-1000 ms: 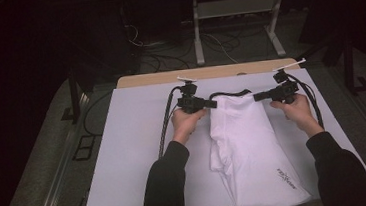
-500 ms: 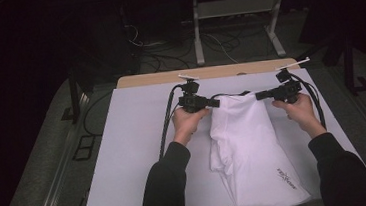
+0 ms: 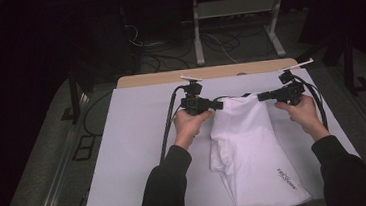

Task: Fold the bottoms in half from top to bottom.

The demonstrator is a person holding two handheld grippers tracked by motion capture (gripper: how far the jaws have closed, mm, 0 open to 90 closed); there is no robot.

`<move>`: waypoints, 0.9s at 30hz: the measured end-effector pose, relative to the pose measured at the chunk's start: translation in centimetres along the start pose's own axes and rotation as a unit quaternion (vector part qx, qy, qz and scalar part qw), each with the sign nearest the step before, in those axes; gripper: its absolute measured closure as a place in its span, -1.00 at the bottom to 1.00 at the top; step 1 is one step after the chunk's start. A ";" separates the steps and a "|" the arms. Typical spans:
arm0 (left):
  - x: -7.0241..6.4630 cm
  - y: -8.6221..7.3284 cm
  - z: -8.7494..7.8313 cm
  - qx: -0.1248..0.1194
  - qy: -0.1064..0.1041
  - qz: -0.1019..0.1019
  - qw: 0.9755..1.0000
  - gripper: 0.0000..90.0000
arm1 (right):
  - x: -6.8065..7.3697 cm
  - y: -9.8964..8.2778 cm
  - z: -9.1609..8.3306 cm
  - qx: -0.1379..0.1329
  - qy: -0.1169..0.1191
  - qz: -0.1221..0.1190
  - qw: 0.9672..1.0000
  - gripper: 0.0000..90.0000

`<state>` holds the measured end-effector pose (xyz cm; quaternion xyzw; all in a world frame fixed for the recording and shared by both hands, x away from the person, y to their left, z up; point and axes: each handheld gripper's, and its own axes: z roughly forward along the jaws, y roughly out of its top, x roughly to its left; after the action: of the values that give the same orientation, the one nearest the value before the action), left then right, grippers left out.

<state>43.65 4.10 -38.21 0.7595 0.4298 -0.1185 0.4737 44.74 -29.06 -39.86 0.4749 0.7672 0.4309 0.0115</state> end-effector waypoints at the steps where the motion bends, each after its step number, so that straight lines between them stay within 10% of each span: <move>1: -0.2 0.0 0.0 -0.001 -0.001 0.001 1.000 0.94 | 0.1 -0.1 -0.1 -0.002 0.000 0.000 1.000 0.97; 27: -2.3 -2.1 -1.0 0.003 -0.031 0.018 0.999 0.94 | 1.3 -1.7 -1.9 0.001 0.021 -0.014 1.000 0.97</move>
<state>40.46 4.04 -37.68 0.7647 0.4006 -0.1350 0.4863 42.01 -29.62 -39.30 0.4549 0.7745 0.4397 0.0007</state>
